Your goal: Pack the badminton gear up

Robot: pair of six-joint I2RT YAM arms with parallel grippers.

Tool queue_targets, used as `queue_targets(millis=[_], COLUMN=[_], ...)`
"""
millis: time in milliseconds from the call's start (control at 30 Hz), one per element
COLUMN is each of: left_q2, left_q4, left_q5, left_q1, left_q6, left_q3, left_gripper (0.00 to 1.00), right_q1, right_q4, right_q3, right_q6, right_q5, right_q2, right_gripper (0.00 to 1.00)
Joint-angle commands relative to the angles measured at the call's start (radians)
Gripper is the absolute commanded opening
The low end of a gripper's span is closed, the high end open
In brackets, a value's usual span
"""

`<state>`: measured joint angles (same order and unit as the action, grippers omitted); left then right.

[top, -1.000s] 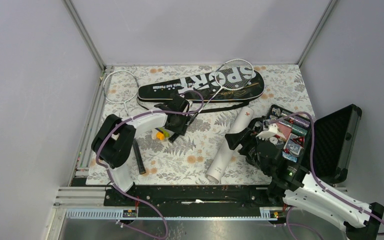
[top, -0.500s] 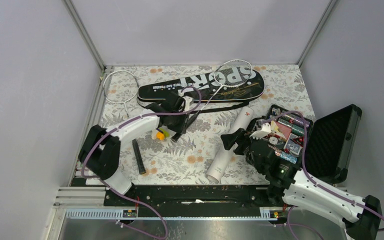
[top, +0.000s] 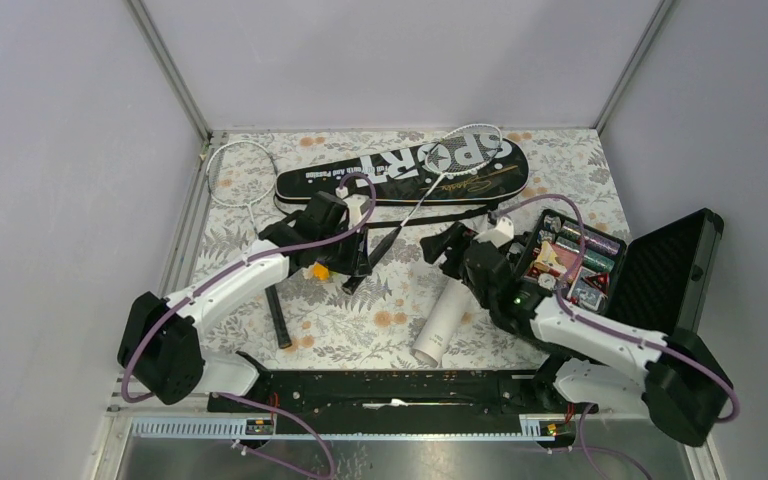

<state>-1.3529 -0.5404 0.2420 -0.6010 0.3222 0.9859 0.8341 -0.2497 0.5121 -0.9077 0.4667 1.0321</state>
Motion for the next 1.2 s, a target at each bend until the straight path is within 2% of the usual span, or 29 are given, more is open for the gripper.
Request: queue_targets(millis=[0,300,533,700,900,1000,1067,1167], left_q2=[0.055,0.107,0.124,0.145,0.191,0.218,0.234,0.266], left_q4=[0.071,0.085,0.124,0.132,0.107,0.117,0.117,0.113], left_q5=[0.057,0.081,0.099,0.112,0.107,0.115,0.128,0.122], left_q1=[0.003,0.001,0.001,0.000,-0.002,0.000,-0.001,-0.002], left_q6=[0.047,0.088,0.110,0.122,0.097,0.100,0.099,0.093], left_q3=[-0.004,-0.039,-0.077,-0.104,-0.060,-0.069,-0.075,-0.087], left_gripper=[0.00,0.00,0.00,0.00,0.00,0.00,0.01,0.10], right_q1=[-0.060,-0.109,-0.113,-0.120,-0.126,-0.129,-0.131,-0.136], right_q4=[-0.162,-0.217,-0.263,-0.312,-0.339,-0.366,-0.399,-0.429], right_q3=[0.099,0.235,0.292,0.303,0.292,0.270,0.259,0.239], right_q6=[-0.075,-0.161,-0.239,-0.241,-0.246,-0.245,-0.234,-0.209], right_q5=[-0.104,-0.254,-0.298,-0.331,-0.341,-0.344,-0.350,-0.362], right_q2=[0.145,0.431,0.567,0.595,0.589,0.579,0.571,0.546], right_gripper=[0.80,0.76,0.70,0.51,0.19,0.00,0.00,0.00])
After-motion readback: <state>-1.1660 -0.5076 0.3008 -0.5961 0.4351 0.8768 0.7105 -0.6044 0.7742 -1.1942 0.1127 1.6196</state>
